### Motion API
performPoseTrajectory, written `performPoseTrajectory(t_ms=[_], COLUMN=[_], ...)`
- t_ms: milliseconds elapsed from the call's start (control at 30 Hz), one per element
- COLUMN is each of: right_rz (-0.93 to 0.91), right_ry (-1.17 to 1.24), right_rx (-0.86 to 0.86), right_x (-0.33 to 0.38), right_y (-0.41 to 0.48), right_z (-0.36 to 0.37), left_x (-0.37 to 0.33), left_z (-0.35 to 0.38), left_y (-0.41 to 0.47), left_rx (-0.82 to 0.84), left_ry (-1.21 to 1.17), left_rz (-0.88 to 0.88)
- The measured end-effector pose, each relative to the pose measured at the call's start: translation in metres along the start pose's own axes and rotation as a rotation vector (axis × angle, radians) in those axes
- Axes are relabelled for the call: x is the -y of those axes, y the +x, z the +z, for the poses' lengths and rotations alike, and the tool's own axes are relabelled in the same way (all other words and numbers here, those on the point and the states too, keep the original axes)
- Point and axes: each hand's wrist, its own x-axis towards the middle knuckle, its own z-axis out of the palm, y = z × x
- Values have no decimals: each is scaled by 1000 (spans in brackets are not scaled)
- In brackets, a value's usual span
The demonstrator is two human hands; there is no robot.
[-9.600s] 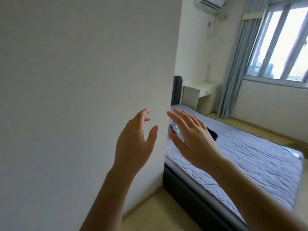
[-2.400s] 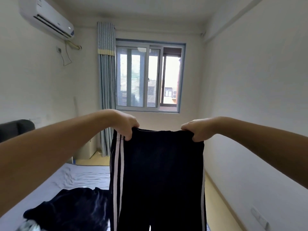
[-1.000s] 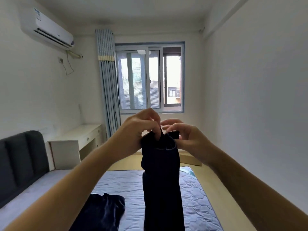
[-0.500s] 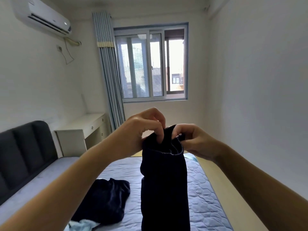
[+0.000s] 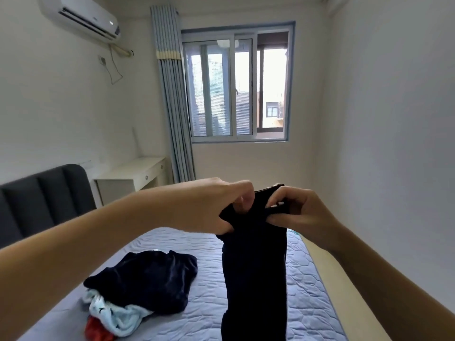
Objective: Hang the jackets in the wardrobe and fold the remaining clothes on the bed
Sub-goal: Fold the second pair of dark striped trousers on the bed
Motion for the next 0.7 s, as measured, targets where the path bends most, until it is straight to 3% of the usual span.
performPoseTrajectory(t_ms=[133, 333, 533, 700], right_rz=[13, -14, -194, -234], right_ry=[-86, -192, -405, -507], right_rx=[-80, -118, -50, 21], right_x=[-6, -12, -1, 2], right_y=[-9, -22, -24, -25], right_z=[-6, -6, -1, -1], left_x=[11, 23, 30, 37], left_z=[3, 10, 20, 21], left_y=[1, -7, -7, -14], left_rx=[117, 54, 19, 11], left_ry=[23, 145, 319, 273], left_rz=[3, 107, 133, 116])
